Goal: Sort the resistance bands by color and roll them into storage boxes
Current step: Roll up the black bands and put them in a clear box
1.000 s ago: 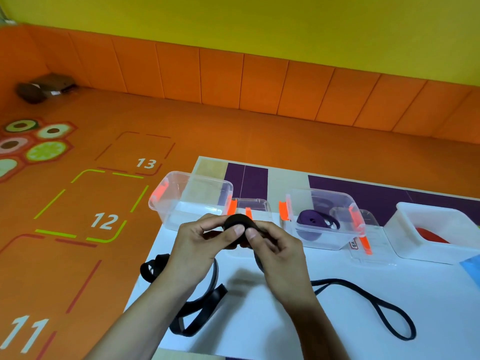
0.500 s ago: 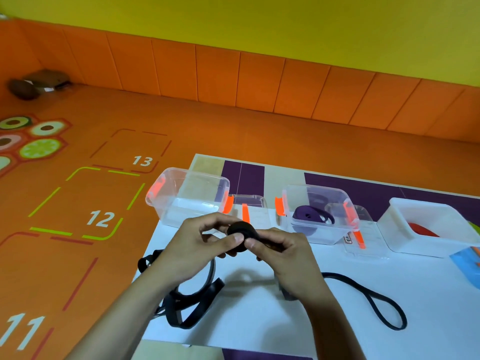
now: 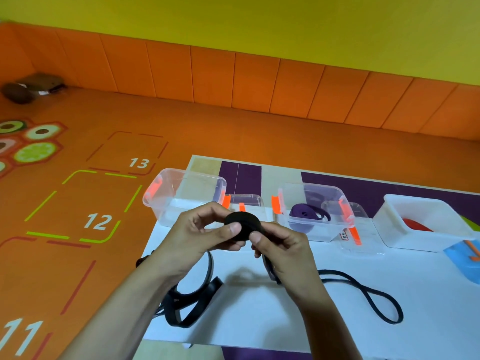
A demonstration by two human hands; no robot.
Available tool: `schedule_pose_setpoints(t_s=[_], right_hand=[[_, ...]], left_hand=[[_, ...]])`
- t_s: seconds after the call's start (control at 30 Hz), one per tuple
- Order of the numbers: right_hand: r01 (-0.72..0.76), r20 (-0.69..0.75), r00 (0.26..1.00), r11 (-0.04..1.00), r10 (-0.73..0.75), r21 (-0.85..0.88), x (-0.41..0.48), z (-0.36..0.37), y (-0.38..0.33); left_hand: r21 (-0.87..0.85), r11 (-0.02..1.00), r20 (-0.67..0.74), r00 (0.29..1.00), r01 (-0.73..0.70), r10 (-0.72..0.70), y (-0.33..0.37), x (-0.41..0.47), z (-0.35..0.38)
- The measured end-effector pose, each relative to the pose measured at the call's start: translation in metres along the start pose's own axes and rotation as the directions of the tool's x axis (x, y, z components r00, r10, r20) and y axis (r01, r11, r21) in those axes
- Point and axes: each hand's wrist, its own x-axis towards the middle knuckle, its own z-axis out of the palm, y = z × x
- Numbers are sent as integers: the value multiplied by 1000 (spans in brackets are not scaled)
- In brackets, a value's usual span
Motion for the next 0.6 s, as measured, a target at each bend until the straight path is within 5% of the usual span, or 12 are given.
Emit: schedule_pose_setpoints(t_s=[0.13,0.2,0.3,0.43,0.6], right_hand=[[16,-45,999,995,-12,94,-1,6,7],[2,-67,998,999,1,46,-1,2,8],[9,-55,998,994,-15,-109,-3,-7,5],[18,37,999,975,-10,-221,-7,-13,-5],[31,6,1000,974,-31,-226,-5,-10,-6]], left_hand=[[-272,957,11,995,101,-102,-18,-1,11],[-269,953,16,990,138,-139,-21,-1,12],[89,988,14,992,123,-125,-14,-1,4],[530,847,123,992,-43,-26,3,2,-2],[554,825,166,986,-111,22,7,5,-4]])
